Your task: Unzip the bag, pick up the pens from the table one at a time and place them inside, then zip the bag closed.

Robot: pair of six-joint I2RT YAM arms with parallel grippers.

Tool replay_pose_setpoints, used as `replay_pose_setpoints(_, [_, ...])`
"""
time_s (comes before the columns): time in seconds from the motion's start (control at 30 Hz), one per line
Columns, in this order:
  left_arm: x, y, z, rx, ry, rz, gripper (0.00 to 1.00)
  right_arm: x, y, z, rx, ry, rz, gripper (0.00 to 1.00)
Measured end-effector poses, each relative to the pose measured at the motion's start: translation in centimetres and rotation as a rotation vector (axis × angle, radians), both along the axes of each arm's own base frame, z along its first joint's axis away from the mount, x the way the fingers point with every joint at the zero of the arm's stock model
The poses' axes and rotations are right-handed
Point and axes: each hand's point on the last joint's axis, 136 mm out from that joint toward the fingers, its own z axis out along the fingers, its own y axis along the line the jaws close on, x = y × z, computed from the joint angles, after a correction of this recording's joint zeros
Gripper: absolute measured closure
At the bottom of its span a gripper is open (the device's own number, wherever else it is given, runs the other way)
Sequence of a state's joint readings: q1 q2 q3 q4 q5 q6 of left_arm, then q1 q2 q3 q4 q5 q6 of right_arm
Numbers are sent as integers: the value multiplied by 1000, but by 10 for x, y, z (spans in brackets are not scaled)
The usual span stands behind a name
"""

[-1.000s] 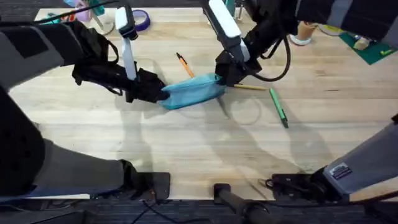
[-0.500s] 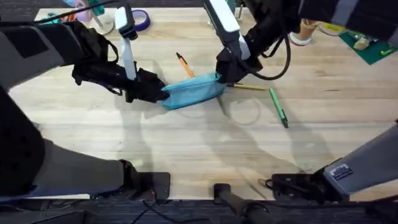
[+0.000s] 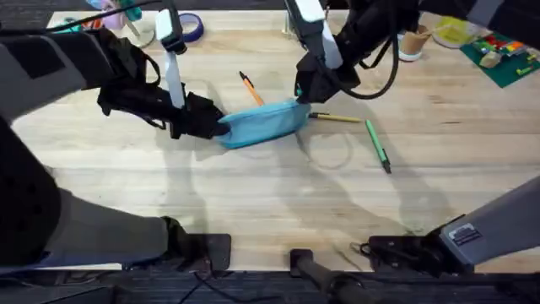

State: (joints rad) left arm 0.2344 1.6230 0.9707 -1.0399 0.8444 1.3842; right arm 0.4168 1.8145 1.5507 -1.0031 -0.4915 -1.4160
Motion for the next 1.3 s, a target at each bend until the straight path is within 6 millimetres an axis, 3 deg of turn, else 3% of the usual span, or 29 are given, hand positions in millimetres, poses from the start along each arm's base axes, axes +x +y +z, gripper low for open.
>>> replay_pose_setpoints(0.43, [0,0,0,0,0,0,958,-2,0,1,0,13,-8,970])
replay_pose_setpoints(0.77, [0,0,0,2,1,0,958,-7,14,9,73,29,19,970])
replay_pose_setpoints(1.3, [0,0,0,3,1,0,958,-43,83,15,122,-56,216,970])
